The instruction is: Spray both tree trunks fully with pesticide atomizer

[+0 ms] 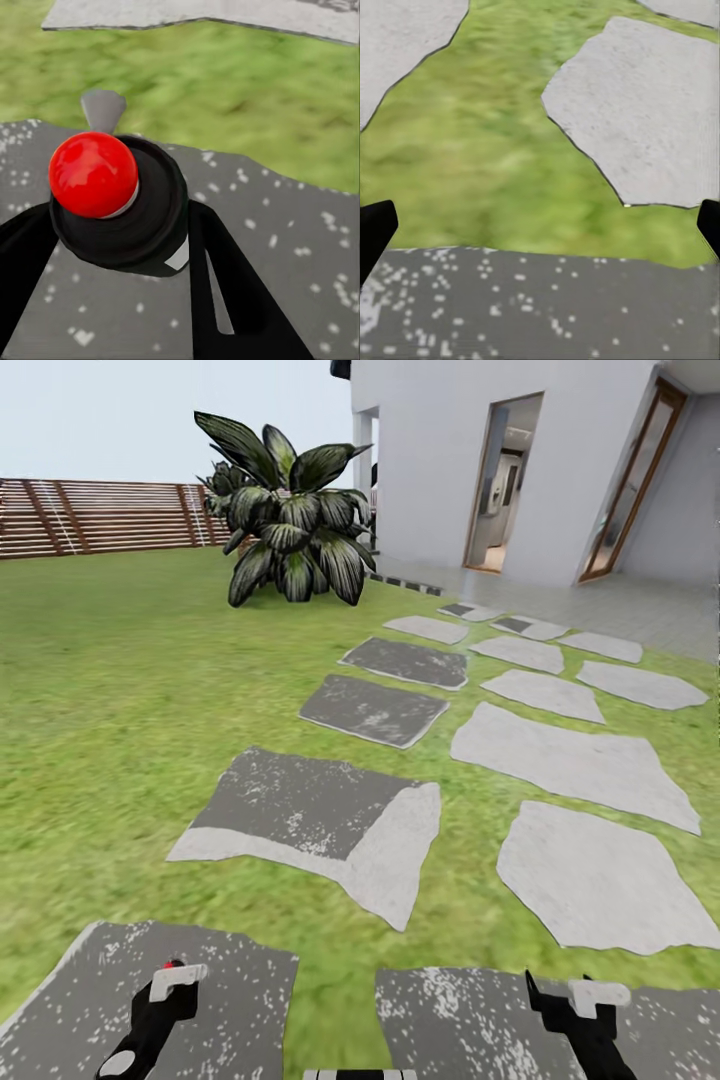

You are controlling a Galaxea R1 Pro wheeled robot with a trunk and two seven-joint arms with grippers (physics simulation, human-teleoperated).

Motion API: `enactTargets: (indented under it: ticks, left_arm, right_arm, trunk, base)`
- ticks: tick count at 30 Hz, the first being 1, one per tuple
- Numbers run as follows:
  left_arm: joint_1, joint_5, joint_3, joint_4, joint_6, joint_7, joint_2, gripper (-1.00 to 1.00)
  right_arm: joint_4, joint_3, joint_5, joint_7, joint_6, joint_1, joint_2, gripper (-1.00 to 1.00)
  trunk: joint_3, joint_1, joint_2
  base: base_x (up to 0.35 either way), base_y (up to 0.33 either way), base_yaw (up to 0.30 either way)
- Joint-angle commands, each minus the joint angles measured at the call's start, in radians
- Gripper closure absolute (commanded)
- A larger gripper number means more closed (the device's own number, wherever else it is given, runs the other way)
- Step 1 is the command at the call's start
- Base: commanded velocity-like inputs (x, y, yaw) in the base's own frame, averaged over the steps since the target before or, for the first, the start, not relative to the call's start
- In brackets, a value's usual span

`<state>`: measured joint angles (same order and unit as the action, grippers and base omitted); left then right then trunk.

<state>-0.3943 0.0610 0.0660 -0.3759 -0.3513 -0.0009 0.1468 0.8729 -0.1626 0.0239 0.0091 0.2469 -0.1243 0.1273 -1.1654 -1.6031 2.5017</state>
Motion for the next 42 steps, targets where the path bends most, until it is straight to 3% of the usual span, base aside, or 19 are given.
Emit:
enactTargets:
  ticks: [1,7,13,27,42]
  left_arm:
    - [0.0,0.001,0.0,-0.001,0.0,-0.001,0.002,1.0]
    - [-0.002,0.001,0.0,-0.006,0.005,-0.001,-0.002,1.0]
    - [-0.003,0.005,-0.002,-0.01,0.049,0.0,-0.007,1.0]
    - [-0.003,0.002,-0.005,-0.012,0.055,-0.001,-0.007,1.0]
    - [-0.003,-0.002,-0.003,-0.014,0.049,0.002,-0.01,1.0]
  right_arm:
    - [0.0,0.0,0.001,0.0,0.0,0.0,0.0,-1.0]
    - [-0.004,0.0,0.004,0.0,0.0,0.0,0.0,-1.0]
    - [-0.011,0.0,0.005,0.0,0.0,0.0,0.0,-1.0]
    - [-0.012,0.001,0.011,0.0,0.0,0.0,0.0,-1.0]
    - [-0.012,0.001,0.011,0.0,0.0,0.0,0.0,-1.0]
  trunk:
    - [0.005,0.0,0.0]
    - [0.038,0.003,-0.002]
    - [0.066,0.026,-0.044]
    - [0.124,0.08,-0.142]
    - [0.124,0.08,-0.142]
  base:
    - [0.0,0.0,0.0]
    - [0.0,0.0,0.0]
    - [0.0,0.0,0.0]
    - [0.0,0.0,0.0]
    - [0.0,0.0,0.2]
